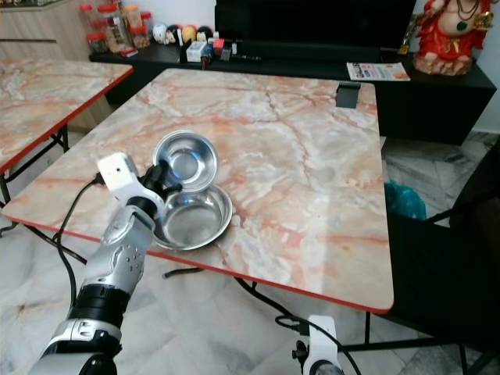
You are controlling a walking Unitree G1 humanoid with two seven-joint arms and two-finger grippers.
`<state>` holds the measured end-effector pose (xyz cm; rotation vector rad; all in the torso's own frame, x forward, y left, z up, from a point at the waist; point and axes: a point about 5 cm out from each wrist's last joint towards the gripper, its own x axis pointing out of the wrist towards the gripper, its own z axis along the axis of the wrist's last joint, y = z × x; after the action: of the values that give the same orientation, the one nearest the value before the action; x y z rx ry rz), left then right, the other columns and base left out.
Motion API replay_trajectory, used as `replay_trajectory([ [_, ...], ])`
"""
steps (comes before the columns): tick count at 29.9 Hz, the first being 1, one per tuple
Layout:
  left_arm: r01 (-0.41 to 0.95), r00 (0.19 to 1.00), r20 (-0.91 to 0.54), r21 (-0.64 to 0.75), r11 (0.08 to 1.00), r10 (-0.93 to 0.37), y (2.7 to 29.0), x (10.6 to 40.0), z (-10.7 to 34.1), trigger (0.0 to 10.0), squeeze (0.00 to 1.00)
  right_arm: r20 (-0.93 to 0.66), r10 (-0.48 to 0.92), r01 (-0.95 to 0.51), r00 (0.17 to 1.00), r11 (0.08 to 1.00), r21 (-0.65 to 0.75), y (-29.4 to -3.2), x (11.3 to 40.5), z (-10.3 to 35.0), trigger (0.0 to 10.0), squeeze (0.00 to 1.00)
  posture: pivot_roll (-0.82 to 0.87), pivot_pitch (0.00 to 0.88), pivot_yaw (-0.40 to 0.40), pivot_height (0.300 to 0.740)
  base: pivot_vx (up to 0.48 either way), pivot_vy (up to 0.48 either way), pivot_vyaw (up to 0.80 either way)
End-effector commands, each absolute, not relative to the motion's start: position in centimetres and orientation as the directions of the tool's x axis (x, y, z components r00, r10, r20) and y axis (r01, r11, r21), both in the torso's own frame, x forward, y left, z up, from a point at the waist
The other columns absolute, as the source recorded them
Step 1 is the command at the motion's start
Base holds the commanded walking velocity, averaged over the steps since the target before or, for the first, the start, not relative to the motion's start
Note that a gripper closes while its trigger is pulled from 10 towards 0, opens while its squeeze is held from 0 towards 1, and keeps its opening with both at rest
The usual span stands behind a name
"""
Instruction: Setting the table
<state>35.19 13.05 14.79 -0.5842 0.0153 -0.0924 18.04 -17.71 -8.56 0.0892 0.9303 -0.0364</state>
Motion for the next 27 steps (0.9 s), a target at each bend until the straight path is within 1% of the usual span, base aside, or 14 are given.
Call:
replay_trajectory([
  [1,0.086,0.994,-0.002,-0.600,0.795,-0.109,13.7,34.6,15.1,10.0,0.00,-0.800,0.004,0.083,0.600,0.994,0.068,-17.6,18.0,-8.6,10.0,0.00,-0.18,0.000,0.065,0.740,0.000,0.000,0.00],
  [3,0.089,0.994,0.004,-0.623,0.777,-0.111,13.9,34.4,15.4,10.0,0.00,-0.800,0.004,0.084,0.600,0.994,0.068,-17.7,17.9,-8.6,10.0,0.00,-0.18,0.000,0.065,0.740,0.000,0.000,0.00],
  [5,0.089,0.992,-0.018,-0.587,0.805,-0.123,14.6,33.7,15.9,10.0,0.00,-0.803,0.006,0.080,0.596,0.995,0.067,-17.7,17.9,-8.6,10.0,0.00,-0.16,0.000,0.061,0.740,0.000,0.000,0.00],
  [8,0.076,0.987,-0.079,-0.538,0.840,-0.140,14.7,33.3,15.4,10.0,0.00,-0.803,0.009,0.077,0.596,0.995,0.068,-17.6,17.9,-8.7,10.0,0.00,-0.16,0.000,0.061,0.740,0.000,0.000,0.00],
  [9,0.041,0.983,-0.130,-0.538,0.842,-0.131,15.0,33.0,15.0,10.0,0.00,-0.803,0.012,0.074,0.596,0.995,0.070,-17.5,17.9,-8.7,10.0,0.00,-0.16,0.000,0.062,0.740,0.000,0.000,0.00],
  [11,0.027,0.980,-0.153,-0.540,0.841,-0.129,15.1,32.7,14.8,10.0,0.00,-0.803,0.013,0.073,0.596,0.995,0.070,-17.5,17.9,-8.7,10.0,0.00,-0.16,0.000,0.062,0.740,0.000,0.000,0.00],
  [18,-0.005,0.957,-0.248,-0.534,0.846,-0.151,14.3,32.5,13.5,10.0,0.00,-0.804,0.017,0.069,0.594,0.995,0.072,-17.3,17.9,-8.7,10.0,0.00,-0.15,0.000,0.058,0.740,0.000,0.000,0.00],
  [24,-0.008,0.948,-0.274,-0.524,0.852,-0.160,13.8,32.6,13.4,10.0,0.00,-0.804,0.012,0.078,0.595,0.994,0.072,-17.4,17.8,-8.7,10.0,0.00,-0.17,0.000,0.067,0.740,0.000,0.000,0.00],
  [27,-0.025,0.936,-0.316,-0.501,0.865,-0.156,13.8,32.5,13.1,10.0,0.00,-0.802,0.011,0.080,0.597,0.994,0.073,-17.4,17.9,-8.7,10.0,0.00,-0.17,0.000,0.068,0.740,0.000,0.000,0.00],
])
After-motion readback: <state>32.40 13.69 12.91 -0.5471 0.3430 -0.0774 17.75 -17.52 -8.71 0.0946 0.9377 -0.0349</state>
